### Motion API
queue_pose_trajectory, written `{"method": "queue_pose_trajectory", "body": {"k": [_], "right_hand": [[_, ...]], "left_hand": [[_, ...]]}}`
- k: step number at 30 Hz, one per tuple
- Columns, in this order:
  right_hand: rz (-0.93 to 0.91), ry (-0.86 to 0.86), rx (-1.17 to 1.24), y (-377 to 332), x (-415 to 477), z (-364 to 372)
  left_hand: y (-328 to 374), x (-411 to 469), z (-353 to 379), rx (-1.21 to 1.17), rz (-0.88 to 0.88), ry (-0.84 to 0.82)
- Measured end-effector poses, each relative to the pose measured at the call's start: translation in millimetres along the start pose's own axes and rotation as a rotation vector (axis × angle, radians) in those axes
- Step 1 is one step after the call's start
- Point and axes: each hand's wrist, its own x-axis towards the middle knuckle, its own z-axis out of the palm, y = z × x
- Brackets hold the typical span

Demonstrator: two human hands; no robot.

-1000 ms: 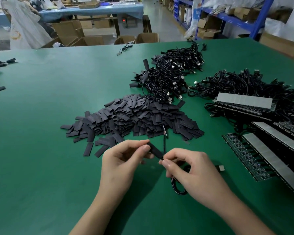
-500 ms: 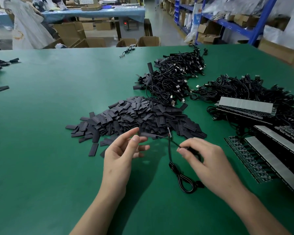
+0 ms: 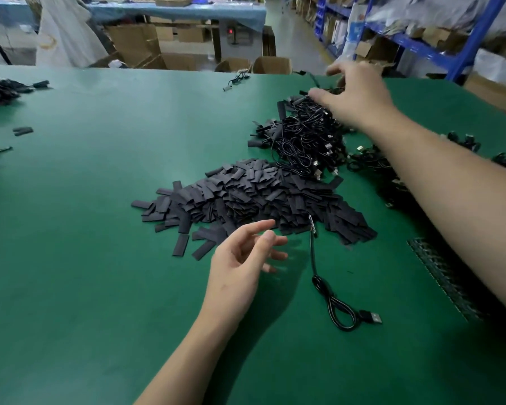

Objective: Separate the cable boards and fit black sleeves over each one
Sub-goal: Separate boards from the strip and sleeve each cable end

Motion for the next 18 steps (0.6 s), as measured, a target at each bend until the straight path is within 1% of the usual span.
{"method": "queue_pose_trajectory", "body": {"k": [2, 4, 7, 9, 12, 16, 18], "right_hand": [[-0.033, -0.058, -0.013, -1.7, -16.2, 1.4], [-0.076, -0.107, -0.032, 8.5, -54.2, 8.1], [0.007, -0.278, -0.118, 33.6, -122.4, 24.7], [0.073, -0.321, -0.168, 49.3, -154.5, 38.7], [0.116, -0.296, -0.201, 58.2, -175.7, 60.0], [0.118, -0.211, -0.164, 58.4, -179.8, 76.4], [0.142, -0.197, -0.133, 58.0, -177.7, 79.9]], "left_hand": [[-0.3, 0.6, -2.6, 0.017, 0.004, 0.009], [-1.5, 2.3, -4.4, 0.052, 0.011, 0.028], [-3.6, 4.9, -6.8, 0.188, 0.063, 0.080], [-4.8, 6.2, -9.4, 0.291, 0.127, 0.137], [-7.9, 10.0, -17.4, 0.451, 0.199, 0.233], [-6.2, 16.3, -33.6, 0.600, 0.215, 0.395], [-2.6, 20.5, -46.0, 0.668, 0.197, 0.495]]}}
